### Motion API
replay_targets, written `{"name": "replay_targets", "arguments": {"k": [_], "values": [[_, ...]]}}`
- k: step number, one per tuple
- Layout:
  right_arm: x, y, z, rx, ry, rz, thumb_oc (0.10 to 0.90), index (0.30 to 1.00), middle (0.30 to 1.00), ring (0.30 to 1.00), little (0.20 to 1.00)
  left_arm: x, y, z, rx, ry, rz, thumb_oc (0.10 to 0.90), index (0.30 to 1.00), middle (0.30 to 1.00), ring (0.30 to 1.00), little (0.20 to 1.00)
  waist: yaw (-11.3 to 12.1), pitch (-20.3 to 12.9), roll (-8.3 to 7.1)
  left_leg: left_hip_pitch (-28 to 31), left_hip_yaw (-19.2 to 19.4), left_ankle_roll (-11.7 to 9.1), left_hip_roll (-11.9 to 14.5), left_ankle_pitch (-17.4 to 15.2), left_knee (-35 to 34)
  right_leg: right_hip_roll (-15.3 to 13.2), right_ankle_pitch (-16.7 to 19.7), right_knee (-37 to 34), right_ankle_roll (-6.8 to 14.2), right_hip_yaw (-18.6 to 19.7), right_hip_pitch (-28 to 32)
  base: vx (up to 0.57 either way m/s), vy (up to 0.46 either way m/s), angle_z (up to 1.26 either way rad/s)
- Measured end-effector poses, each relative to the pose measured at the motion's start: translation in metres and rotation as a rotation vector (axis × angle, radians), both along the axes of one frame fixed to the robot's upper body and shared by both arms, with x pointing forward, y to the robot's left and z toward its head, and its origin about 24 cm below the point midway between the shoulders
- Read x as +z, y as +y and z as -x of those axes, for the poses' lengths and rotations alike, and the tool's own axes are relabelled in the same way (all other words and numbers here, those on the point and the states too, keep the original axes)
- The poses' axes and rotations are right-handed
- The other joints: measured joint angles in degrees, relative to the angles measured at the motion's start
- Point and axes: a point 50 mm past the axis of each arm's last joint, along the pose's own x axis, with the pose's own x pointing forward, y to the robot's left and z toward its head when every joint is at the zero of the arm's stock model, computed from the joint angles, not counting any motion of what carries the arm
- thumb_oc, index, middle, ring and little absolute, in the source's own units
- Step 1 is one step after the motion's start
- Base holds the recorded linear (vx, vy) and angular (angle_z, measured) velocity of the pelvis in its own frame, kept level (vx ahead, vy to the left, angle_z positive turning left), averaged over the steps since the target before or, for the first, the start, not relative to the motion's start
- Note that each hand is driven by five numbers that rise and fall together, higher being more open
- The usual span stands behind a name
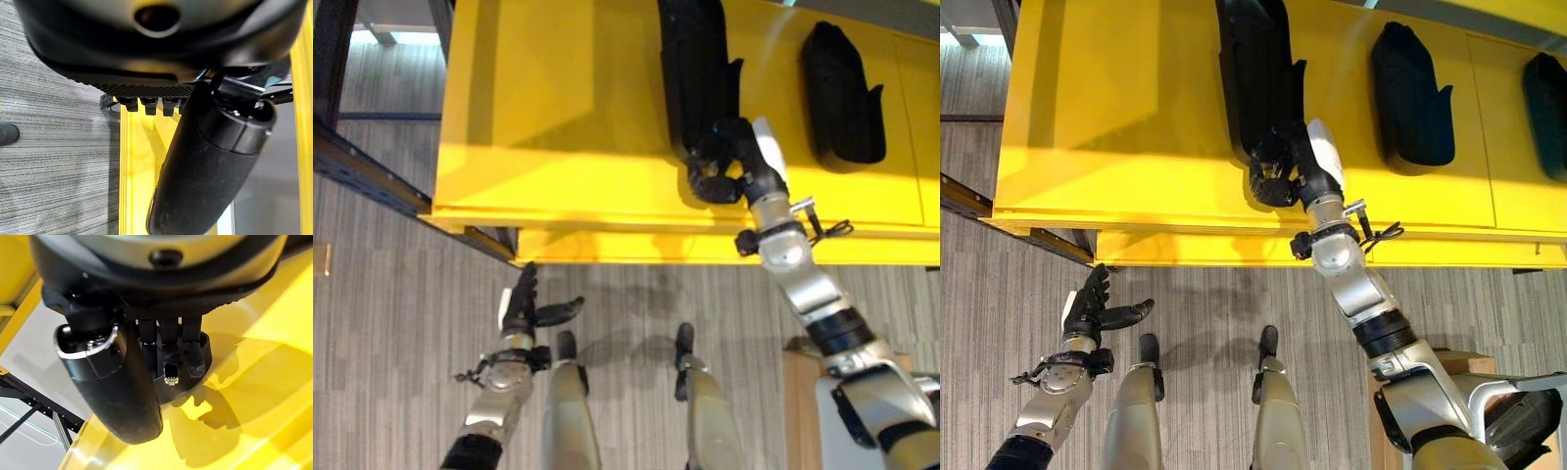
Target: Move parts from the plastic box to the shelf.
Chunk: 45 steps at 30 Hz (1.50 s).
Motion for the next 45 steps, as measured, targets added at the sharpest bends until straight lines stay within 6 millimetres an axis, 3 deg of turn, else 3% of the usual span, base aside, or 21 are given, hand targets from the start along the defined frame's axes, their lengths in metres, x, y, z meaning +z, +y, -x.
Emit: {"name": "replay_targets", "arguments": {"k": [6, 7, 8, 24, 34, 45], "values": [[0.000, 0.000, 0.000, -0.001, -0.001, -0.001, 0.400, 0.300, 0.300, 0.300, 0.300, 0.000, 0.000, 0.000, 0.000, 0.002, -0.001, 0.900, 1.000, 1.000, 1.000, 1.000, 0.04, 0.04, 0.06, 0.01, -0.02, 0.00, 0.03, 0.00, 0.00, 0.02, -0.01, 0.08, -0.01, 0.00, 0.00, 0.00, 0.000, 0.00], [0.000, 0.000, 0.000, -0.001, -0.001, -0.001, 0.625, 0.616, 0.616, 0.616, 0.616, 0.000, 0.000, 0.000, 0.000, 0.002, -0.001, 0.900, 1.000, 1.000, 1.000, 1.000, 0.03, 0.05, 0.07, 0.01, -0.01, 0.00, 0.03, 0.00, 0.01, 0.02, -0.02, 0.08, -0.02, 0.00, -0.01, 0.00, 0.000, 0.00], [0.000, 0.000, 0.000, -0.001, -0.001, 0.000, 0.900, 1.000, 1.000, 1.000, 1.000, 0.000, 0.000, 0.000, 0.000, 0.002, -0.001, 0.900, 1.000, 1.000, 1.000, 1.000, 0.06, 0.05, 0.08, 0.01, -0.02, 0.00, 0.04, 0.00, 0.00, 0.02, -0.02, 0.08, -0.02, 0.00, 0.00, 0.00, 0.000, 0.00], [0.001, -0.003, 0.000, -0.025, -0.002, 0.008, 0.900, 1.000, 1.000, 1.000, 1.000, 0.000, -0.001, 0.000, 0.000, 0.001, -0.001, 0.900, 1.000, 1.000, 1.000, 1.000, 0.05, 0.83, 0.83, 0.01, -0.10, -0.04, 0.11, 0.02, 0.11, 0.11, -0.20, 0.54, -0.12, -0.06, -0.07, 0.00, 0.000, 0.00], [0.009, 0.006, 0.015, 0.035, -0.055, 0.009, 0.900, 1.000, 1.000, 1.000, 1.000, 0.002, 0.003, 0.000, 0.018, -0.007, 0.002, 0.900, 1.000, 1.000, 1.000, 1.000, -0.05, 1.63, 0.65, -0.12, -0.07, -0.06, 0.19, -0.01, 0.30, 0.21, -0.31, 0.84, -0.18, -0.02, -0.26, 0.00, 0.000, 0.00], [-0.009, 0.002, 0.020, 0.030, -0.004, 0.010, 0.900, 1.000, 1.000, 1.000, 1.000, 0.002, 0.008, 0.001, 0.053, -0.010, -0.001, 0.900, 1.000, 1.000, 1.000, 1.000, -0.10, 2.33, 0.26, -0.50, 0.08, -0.01, 0.22, -0.48, 1.02, 0.21, -0.43, 1.22, -0.07, 0.71, -0.85, 0.00, 0.000, -0.02]]}}
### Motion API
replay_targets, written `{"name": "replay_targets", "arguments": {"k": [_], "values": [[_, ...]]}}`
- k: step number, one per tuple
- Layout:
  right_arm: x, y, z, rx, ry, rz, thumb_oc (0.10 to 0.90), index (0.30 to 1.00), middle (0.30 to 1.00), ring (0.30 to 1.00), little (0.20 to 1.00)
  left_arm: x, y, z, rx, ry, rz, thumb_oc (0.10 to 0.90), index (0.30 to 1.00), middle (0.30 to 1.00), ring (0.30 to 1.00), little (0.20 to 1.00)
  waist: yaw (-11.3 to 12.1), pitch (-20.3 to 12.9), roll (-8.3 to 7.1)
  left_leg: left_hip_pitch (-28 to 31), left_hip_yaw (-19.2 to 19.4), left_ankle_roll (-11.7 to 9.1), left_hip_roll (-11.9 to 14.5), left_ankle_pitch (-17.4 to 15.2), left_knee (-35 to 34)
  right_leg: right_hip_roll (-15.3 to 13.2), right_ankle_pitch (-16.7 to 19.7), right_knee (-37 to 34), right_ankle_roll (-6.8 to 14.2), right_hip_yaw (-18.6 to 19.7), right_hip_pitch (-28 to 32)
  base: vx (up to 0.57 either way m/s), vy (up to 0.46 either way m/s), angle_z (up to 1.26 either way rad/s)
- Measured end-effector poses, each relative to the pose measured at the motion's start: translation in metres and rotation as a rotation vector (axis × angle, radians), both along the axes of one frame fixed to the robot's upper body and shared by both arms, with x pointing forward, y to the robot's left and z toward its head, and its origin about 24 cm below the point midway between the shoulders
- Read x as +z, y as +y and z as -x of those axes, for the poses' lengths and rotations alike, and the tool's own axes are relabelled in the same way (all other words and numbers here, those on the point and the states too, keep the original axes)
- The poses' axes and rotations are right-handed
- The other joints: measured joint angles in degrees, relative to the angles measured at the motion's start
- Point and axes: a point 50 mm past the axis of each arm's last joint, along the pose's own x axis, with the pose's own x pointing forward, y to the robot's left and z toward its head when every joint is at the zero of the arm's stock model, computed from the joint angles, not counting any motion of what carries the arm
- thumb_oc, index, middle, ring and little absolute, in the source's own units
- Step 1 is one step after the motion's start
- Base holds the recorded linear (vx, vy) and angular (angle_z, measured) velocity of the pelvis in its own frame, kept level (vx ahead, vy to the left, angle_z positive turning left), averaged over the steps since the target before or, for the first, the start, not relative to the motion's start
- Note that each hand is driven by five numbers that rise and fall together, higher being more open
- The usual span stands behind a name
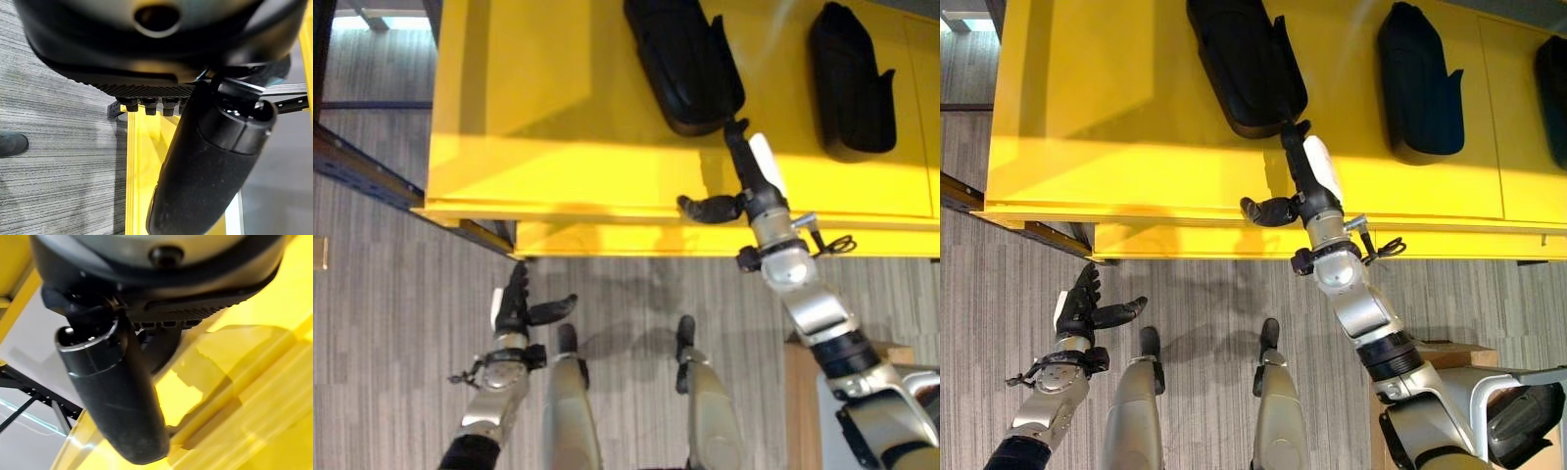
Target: Move parts from the plastic box to the shelf.
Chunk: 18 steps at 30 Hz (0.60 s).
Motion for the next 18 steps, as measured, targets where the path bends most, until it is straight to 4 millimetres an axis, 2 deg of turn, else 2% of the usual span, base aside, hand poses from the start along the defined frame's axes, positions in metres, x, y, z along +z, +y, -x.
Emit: {"name": "replay_targets", "arguments": {"k": [10, 18], "values": [[0.001, -0.001, 0.000, -0.004, -0.003, -0.004, 0.900, 1.000, 1.000, 1.000, 1.000, 0.002, 0.000, -0.002, -0.002, -0.006, -0.001, 0.900, 1.000, 1.000, 1.000, 1.000, 0.00, 0.01, 0.02, 0.00, 0.02, 0.02, -0.02, -0.05, 0.07, 0.01, -0.24, 0.54, 0.01, 0.30, -0.23, 0.00, 0.001, 0.00], [-0.006, 0.003, 0.020, 0.074, 0.006, -0.056, 0.900, 1.000, 1.000, 1.000, 1.000, 0.000, 0.000, 0.000, 0.001, 0.000, 0.000, 0.900, 1.000, 1.000, 1.000, 1.000, 0.00, 0.04, 0.01, 0.00, 0.08, 0.02, -0.02, -0.39, 0.14, 0.01, -0.65, 0.87, 0.04, 0.35, -0.38, 0.00, 0.000, 0.00]]}}
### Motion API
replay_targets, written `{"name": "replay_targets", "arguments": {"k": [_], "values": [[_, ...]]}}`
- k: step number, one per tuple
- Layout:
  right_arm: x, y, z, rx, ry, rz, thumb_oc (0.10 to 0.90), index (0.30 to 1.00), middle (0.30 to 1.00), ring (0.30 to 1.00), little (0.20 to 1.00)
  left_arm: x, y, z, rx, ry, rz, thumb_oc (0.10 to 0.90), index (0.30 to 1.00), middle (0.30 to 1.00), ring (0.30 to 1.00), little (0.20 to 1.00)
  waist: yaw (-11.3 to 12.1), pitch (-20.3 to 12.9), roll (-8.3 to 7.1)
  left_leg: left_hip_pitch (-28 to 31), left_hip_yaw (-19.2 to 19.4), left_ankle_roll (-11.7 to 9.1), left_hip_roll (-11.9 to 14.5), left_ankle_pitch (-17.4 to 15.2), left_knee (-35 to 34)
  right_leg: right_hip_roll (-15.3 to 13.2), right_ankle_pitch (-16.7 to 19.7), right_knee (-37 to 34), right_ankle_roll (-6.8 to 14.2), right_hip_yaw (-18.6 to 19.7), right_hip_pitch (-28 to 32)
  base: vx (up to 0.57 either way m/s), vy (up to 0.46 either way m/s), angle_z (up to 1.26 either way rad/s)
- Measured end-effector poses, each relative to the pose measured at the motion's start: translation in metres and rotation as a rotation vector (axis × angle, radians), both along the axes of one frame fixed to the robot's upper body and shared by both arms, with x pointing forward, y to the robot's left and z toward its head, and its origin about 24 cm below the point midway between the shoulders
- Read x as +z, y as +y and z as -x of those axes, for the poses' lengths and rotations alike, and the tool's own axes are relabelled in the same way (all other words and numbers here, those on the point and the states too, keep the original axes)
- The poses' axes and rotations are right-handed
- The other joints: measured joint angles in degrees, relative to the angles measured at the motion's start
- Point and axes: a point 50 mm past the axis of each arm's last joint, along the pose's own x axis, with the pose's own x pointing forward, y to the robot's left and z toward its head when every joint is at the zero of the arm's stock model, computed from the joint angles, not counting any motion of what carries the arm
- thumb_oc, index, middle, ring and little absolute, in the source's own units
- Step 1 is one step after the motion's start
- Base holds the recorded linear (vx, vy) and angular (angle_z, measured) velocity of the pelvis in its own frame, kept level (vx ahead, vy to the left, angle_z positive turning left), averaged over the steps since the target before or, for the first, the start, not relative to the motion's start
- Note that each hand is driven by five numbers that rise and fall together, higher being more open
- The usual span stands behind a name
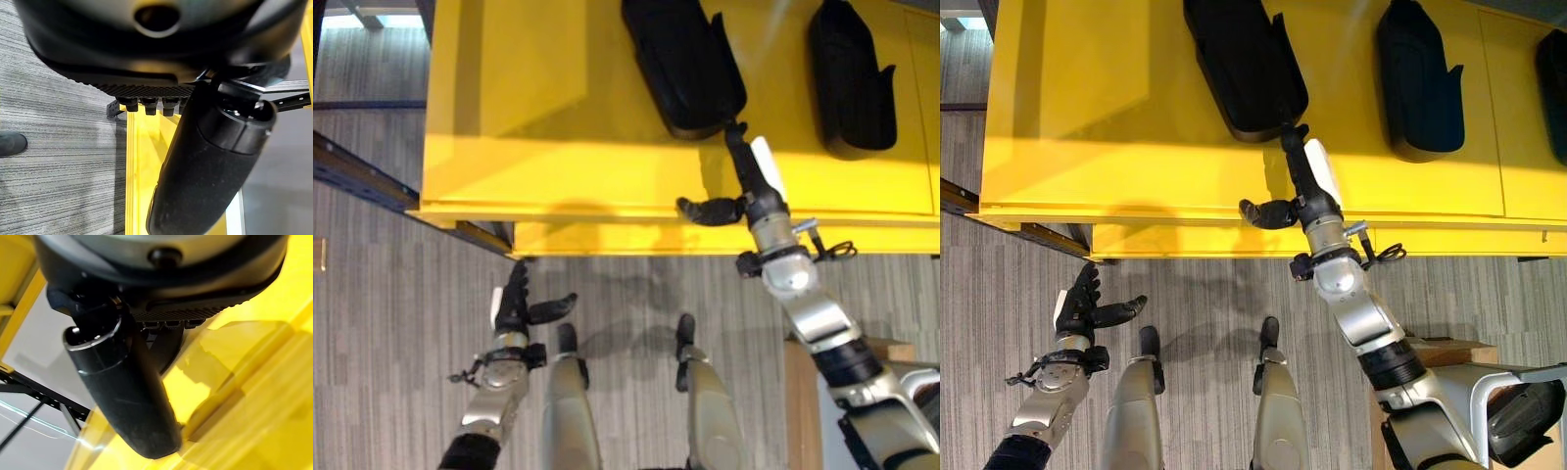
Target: Move parts from the plastic box to the shelf.
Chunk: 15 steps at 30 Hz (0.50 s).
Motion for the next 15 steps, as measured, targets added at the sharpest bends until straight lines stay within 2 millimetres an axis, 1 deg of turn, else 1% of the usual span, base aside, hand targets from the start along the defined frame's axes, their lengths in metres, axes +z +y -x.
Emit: {"name": "replay_targets", "arguments": {"k": [4, 7, 15], "values": [[-0.001, -0.005, 0.006, 0.022, 0.002, 0.016, 0.900, 1.000, 1.000, 1.000, 1.000, -0.001, 0.002, 0.002, 0.009, 0.003, 0.001, 0.900, 1.000, 1.000, 1.000, 1.000, -0.09, 0.01, -0.02, 0.00, 0.17, -0.09, 0.06, -0.46, 0.64, 0.00, -0.31, 0.29, 0.14, 0.03, -0.02, 0.01, -0.006, -0.02], [0.000, -0.011, 0.014, 0.026, -0.006, 0.026, 0.900, 1.000, 1.000, 1.000, 1.000, 0.001, 0.007, 0.002, 0.030, -0.007, 0.003, 0.900, 1.000, 1.000, 1.000, 1.000, -0.15, 0.06, -0.14, 0.00, 0.72, -0.17, 0.09, -0.53, 0.78, -0.02, -0.41, 0.29, 0.18, 0.17, -0.09, 0.00, -0.004, -0.01], [-0.003, -0.021, 0.019, 0.006, -0.006, 0.016, 0.900, 1.000, 1.000, 1.000, 1.000, 0.002, 0.008, 0.003, 0.036, -0.008, 0.003, 0.900, 1.000, 1.000, 1.000, 1.000, -0.34, 0.07, -0.17, 0.00, 0.90, -0.12, 0.09, -0.73, 1.27, -0.03, -0.49, 0.37, 0.23, 0.25, -0.09, 0.00, 0.000, 0.00]]}}
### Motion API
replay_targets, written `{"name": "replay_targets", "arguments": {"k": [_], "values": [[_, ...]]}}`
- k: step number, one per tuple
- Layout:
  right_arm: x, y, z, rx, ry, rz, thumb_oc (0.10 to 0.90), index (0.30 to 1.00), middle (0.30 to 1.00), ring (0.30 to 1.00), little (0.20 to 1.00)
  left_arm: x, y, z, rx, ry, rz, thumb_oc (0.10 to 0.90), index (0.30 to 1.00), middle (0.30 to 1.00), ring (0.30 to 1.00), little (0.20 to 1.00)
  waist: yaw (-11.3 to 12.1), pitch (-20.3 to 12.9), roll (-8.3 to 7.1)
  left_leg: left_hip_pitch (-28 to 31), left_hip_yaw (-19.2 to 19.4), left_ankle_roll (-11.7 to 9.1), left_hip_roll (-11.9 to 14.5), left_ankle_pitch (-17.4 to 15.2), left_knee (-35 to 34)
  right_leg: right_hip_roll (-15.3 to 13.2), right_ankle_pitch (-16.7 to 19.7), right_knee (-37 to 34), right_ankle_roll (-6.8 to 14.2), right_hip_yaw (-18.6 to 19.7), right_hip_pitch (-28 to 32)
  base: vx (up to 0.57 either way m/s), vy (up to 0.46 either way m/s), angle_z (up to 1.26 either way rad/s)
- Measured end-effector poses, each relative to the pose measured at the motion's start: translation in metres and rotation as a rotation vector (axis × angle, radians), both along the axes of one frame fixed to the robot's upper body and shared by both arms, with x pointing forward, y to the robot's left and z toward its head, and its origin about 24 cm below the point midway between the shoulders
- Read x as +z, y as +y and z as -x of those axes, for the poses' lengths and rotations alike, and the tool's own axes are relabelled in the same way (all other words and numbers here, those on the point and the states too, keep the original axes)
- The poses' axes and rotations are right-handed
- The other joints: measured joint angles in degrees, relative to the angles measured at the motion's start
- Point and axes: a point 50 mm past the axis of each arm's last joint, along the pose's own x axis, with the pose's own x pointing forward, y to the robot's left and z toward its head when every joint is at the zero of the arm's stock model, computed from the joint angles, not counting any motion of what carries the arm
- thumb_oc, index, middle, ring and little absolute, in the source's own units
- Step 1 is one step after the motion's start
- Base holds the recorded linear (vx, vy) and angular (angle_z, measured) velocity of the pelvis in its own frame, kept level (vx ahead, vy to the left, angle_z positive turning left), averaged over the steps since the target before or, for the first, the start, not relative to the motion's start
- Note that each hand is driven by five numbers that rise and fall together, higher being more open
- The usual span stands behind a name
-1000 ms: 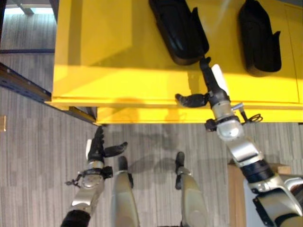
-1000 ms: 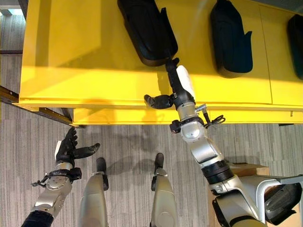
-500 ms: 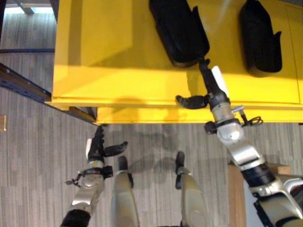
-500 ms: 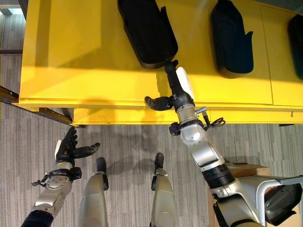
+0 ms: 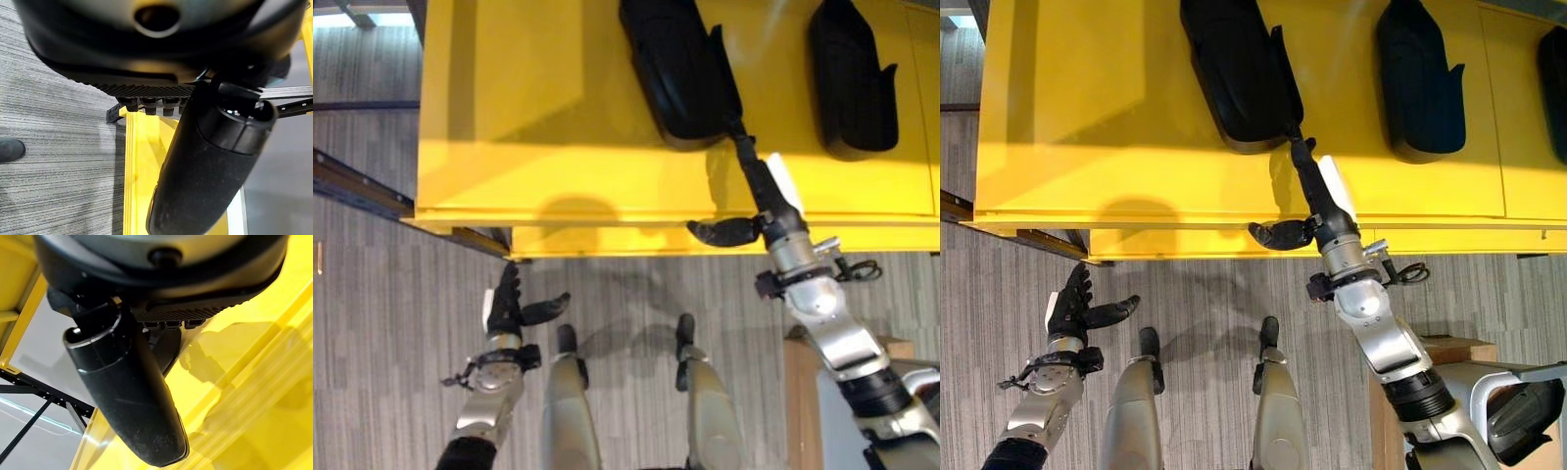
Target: Move parts from the plastic box to the shelf.
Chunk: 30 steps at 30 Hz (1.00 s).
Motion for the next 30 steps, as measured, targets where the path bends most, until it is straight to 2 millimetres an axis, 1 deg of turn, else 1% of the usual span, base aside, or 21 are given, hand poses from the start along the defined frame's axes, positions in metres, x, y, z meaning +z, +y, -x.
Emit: {"name": "replay_targets", "arguments": {"k": [6, 11, 15, 24, 30], "values": [[0.002, 0.001, 0.001, 0.020, 0.002, -0.019, 0.900, 1.000, 1.000, 1.000, 1.000, 0.000, 0.000, 0.000, 0.000, -0.001, 0.000, 0.900, 1.000, 1.000, 1.000, 1.000, -0.60, 0.00, -0.01, -0.02, 0.17, 0.34, 0.00, -0.55, 0.53, -0.08, -0.08, 0.36, 0.04, 0.26, 0.00, 0.00, 0.000, 0.00], [0.014, 0.008, 0.009, 0.072, -0.056, -0.026, 0.900, 1.000, 1.000, 1.000, 1.000, 0.000, 0.000, 0.000, 0.000, 0.000, 0.001, 0.900, 1.000, 1.000, 1.000, 1.000, -1.16, 0.00, -0.01, -0.02, 0.14, 0.55, 0.05, -0.76, 0.56, -0.03, -0.08, 0.36, 0.04, 0.25, 0.00, 0.00, 0.000, 0.00], [0.016, 0.008, 0.010, 0.083, -0.072, -0.024, 0.900, 1.000, 1.000, 1.000, 1.000, -0.001, 0.000, 0.002, 0.002, 0.005, 0.002, 0.900, 1.000, 1.000, 1.000, 1.000, -1.06, -0.01, -0.01, -0.03, 0.11, 0.53, 0.04, -0.79, 0.69, -0.04, -0.09, 0.56, 0.02, 0.25, 0.00, 0.00, 0.000, 0.00], [0.019, 0.003, 0.010, 0.062, -0.087, -0.023, 0.900, 1.000, 1.000, 1.000, 1.000, -0.001, 0.000, 0.001, 0.004, 0.003, 0.004, 0.900, 1.000, 1.000, 1.000, 1.000, -1.14, -0.01, -0.02, -0.02, 0.19, 0.36, 0.10, -0.96, 1.33, -0.02, -0.12, 0.67, 0.00, 0.63, 0.01, 0.00, 0.000, 0.00], [0.025, -0.005, 0.010, 0.010, -0.125, -0.047, 0.900, 1.000, 1.000, 1.000, 1.000, -0.001, 0.000, 0.001, 0.003, 0.003, 0.004, 0.900, 1.000, 1.000, 1.000, 1.000, -1.16, -0.01, -0.02, 0.00, 0.16, 0.36, 0.09, -0.96, 1.40, -0.02, -0.12, 0.75, 0.01, 0.75, 0.01, 0.00, 0.000, 0.00]]}}
